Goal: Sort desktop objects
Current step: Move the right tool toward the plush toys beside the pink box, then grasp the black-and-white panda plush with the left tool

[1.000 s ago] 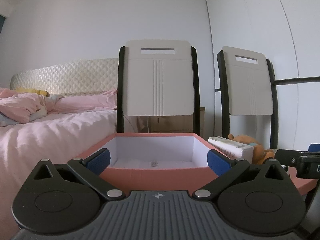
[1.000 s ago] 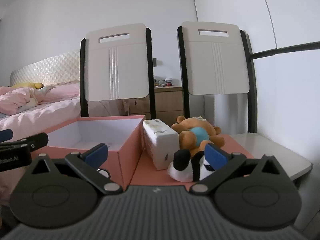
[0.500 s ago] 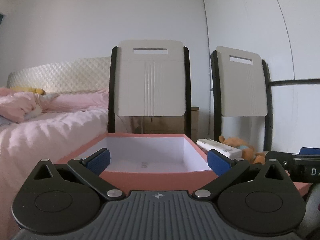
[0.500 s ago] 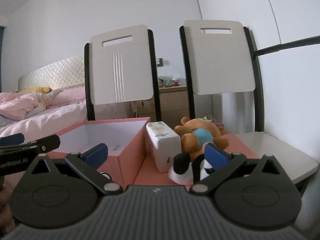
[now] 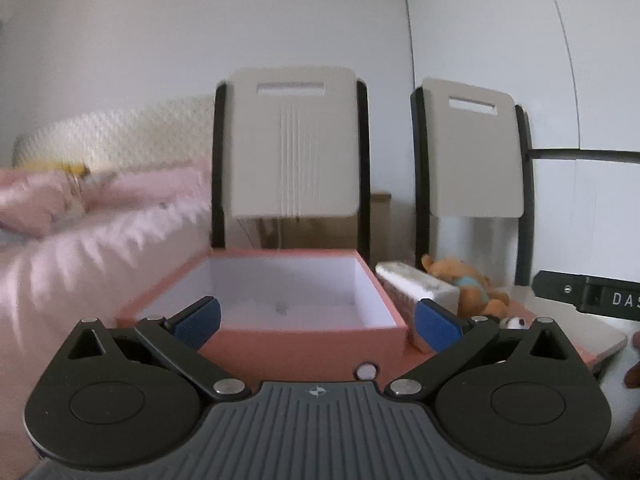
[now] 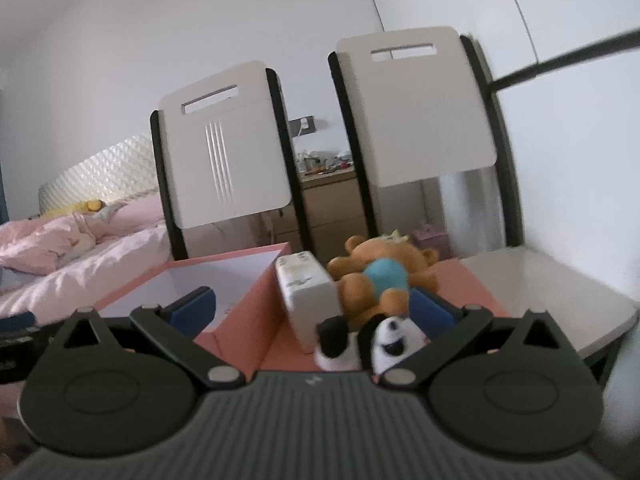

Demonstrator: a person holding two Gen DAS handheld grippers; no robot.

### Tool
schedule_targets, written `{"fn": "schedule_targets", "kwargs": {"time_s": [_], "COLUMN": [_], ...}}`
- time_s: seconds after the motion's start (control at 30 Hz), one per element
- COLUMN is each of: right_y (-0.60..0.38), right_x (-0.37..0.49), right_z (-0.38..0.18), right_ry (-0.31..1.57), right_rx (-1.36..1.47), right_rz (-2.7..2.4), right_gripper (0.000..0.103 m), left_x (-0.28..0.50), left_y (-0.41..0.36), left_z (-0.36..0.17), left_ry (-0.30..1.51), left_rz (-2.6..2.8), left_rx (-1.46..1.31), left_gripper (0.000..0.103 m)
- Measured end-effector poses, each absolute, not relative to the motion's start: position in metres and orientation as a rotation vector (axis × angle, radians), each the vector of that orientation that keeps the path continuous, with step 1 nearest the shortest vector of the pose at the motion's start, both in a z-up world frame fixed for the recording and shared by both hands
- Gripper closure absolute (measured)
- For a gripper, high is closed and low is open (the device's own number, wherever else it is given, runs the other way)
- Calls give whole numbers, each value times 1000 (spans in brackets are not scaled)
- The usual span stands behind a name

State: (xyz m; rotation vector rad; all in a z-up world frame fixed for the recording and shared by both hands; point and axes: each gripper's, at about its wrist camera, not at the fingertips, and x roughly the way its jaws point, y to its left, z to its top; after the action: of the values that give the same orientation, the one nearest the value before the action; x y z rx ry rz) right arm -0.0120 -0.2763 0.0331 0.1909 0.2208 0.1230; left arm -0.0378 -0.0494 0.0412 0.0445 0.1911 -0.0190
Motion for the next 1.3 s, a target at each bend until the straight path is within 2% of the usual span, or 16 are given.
{"fn": "schedule_targets", "kwargs": {"time_s": [0.33,0.87,0.97,1.13,1.3], "right_y": [-283,-329,-342,-362,-377], "right_x": [12,70,71,68,64], "right_z": [56,55,46,32,22], "right_ry": [324,235,268,295,308], "right_rx": [150,196,217,220,227], "right_rz": [106,129,144,99,58], "right_gripper": [0,0,0,0,0], "left_x": [-30,44,61,85,95], "left_y": [-49,-134,-149,-166,-173], "left_z": [24,2,-3,-22,-36], "left_ry": [213,196,195,236,249], "left_rz": [-72,-214,-242,-339,-414], "left_rx": [56,179,211,271,268], "left_gripper": [0,0,6,25,28]}}
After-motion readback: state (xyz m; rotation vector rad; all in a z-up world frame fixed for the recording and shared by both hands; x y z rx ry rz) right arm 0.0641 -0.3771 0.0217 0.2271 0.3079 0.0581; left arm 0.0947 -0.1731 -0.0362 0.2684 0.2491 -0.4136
